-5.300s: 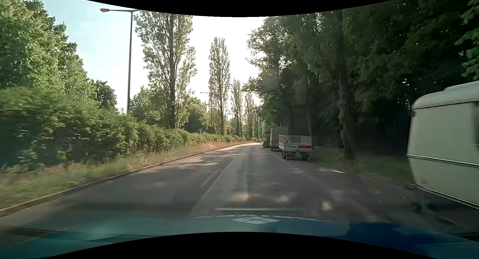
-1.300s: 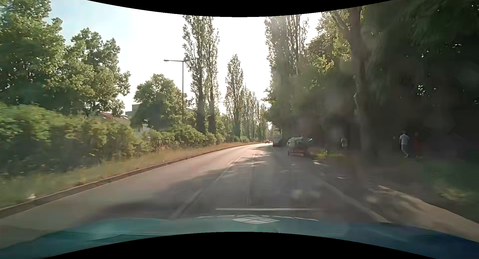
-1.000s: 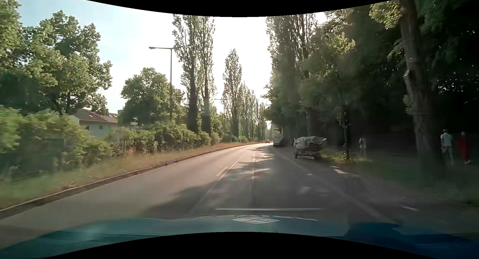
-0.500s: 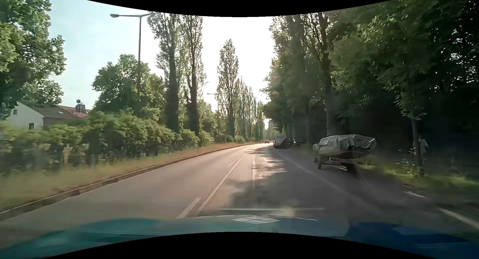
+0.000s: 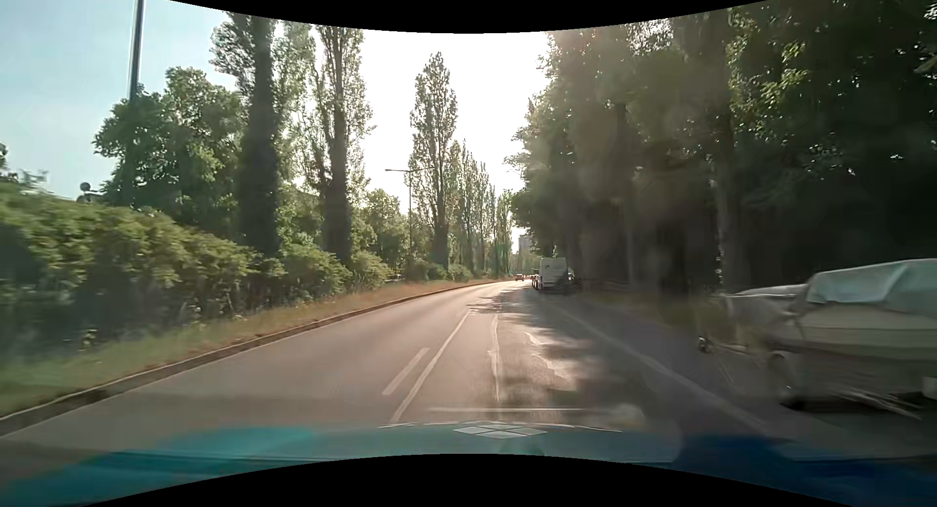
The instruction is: Follow the waypoints while adhering to traffic rules and regulations
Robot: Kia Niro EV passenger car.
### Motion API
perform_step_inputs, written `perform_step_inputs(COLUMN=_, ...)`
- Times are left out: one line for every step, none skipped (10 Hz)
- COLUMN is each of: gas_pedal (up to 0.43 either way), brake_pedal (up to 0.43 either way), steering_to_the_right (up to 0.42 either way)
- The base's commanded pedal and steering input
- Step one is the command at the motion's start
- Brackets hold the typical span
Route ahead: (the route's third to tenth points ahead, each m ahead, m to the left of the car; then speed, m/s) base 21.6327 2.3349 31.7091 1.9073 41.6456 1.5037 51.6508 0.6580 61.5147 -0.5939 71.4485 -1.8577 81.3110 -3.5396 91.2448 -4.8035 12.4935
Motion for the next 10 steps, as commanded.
perform_step_inputs(gas_pedal=0.189, brake_pedal=0.000, steering_to_the_right=0.009)
perform_step_inputs(gas_pedal=0.189, brake_pedal=0.000, steering_to_the_right=0.009)
perform_step_inputs(gas_pedal=0.189, brake_pedal=0.000, steering_to_the_right=0.009)
perform_step_inputs(gas_pedal=0.189, brake_pedal=0.000, steering_to_the_right=0.009)
perform_step_inputs(gas_pedal=0.189, brake_pedal=0.000, steering_to_the_right=0.009)
perform_step_inputs(gas_pedal=0.189, brake_pedal=0.000, steering_to_the_right=0.009)
perform_step_inputs(gas_pedal=0.189, brake_pedal=0.000, steering_to_the_right=0.009)
perform_step_inputs(gas_pedal=0.189, brake_pedal=0.000, steering_to_the_right=0.009)
perform_step_inputs(gas_pedal=0.177, brake_pedal=0.000, steering_to_the_right=0.008)
perform_step_inputs(gas_pedal=0.177, brake_pedal=0.000, steering_to_the_right=0.008)
